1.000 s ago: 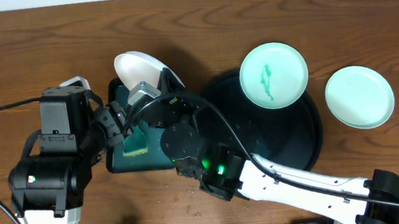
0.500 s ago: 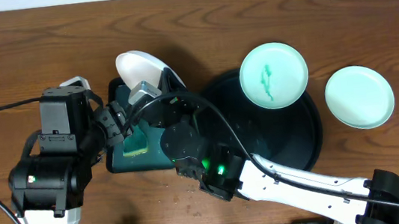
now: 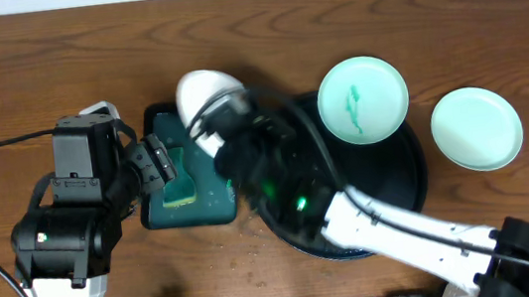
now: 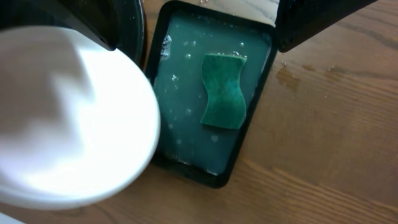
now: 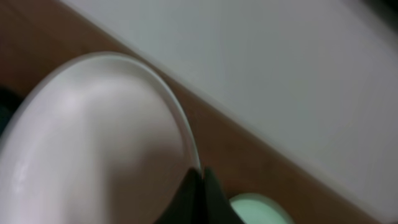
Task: Clean dirty plates on tray and stack at the side
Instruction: 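Carry the white plate right and stack it on the cleaned green plate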
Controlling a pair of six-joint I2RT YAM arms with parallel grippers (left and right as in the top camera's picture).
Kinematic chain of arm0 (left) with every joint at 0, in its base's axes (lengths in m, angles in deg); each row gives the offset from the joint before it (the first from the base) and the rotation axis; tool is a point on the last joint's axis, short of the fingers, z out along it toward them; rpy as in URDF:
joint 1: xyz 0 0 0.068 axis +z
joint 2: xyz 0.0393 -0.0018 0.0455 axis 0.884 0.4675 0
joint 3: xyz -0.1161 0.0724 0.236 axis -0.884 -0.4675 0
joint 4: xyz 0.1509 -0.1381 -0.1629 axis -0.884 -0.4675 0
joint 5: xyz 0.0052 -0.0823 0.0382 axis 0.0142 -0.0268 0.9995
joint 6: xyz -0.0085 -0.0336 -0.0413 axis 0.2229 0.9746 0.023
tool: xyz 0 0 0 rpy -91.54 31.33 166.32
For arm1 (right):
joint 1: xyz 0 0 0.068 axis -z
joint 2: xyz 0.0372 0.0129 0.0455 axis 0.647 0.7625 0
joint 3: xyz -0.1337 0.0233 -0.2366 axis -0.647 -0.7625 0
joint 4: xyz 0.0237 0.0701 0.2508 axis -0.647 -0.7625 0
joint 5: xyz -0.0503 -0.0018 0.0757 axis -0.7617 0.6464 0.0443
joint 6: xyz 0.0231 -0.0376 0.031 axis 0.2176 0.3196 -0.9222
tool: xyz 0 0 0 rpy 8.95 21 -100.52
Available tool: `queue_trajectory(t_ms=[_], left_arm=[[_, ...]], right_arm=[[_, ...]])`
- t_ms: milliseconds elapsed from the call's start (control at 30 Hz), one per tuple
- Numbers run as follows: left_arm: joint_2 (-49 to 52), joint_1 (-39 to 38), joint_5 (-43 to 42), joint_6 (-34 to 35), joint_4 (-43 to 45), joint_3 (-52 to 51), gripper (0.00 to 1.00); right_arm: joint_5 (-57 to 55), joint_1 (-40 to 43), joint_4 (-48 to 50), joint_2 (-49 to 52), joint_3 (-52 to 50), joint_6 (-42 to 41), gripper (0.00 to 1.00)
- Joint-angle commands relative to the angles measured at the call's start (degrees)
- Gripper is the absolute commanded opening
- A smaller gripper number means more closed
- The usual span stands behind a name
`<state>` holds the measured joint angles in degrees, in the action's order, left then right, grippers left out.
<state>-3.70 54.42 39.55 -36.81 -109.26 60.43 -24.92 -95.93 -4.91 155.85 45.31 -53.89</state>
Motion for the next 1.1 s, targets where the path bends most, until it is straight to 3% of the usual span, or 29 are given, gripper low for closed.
queue_trajectory(t_ms=[0,133,267,533,733,1067], left_arm=[[0.15,0.26,0.13,-0.55,-0.17,0.68,0.8],[0.15,0.24,0.11,-0.55,-0.17,0.68,0.8],[0.15,0.26,0.11,-0.55,-0.17,0.68,0.8],[0.15,0.24,0.11,-0.55,-0.17,0.68,0.8],[0.15,0.26,0.11,-0.55,-0.17,0.68,0.8],[0.15,0.24,0.11,-0.55,-0.17,0.68,0.8]], right_arm=[[20.74,6.56,-5.79,-0.9,0.57,-24.52,0.01],[53.44,16.5,-9.64,-2.75,0.76,-31.52,0.01],[66.42,27.12,-12.66,-6.51,0.76,-35.82,0.01],[65.4,49.99,-29.94,-15.45,0.76,-38.58,0.01],[48.24,68.91,-45.05,-15.19,0.66,-38.69,0.01],[44.59,89.42,-49.03,-5.16,0.61,-38.42,0.01]])
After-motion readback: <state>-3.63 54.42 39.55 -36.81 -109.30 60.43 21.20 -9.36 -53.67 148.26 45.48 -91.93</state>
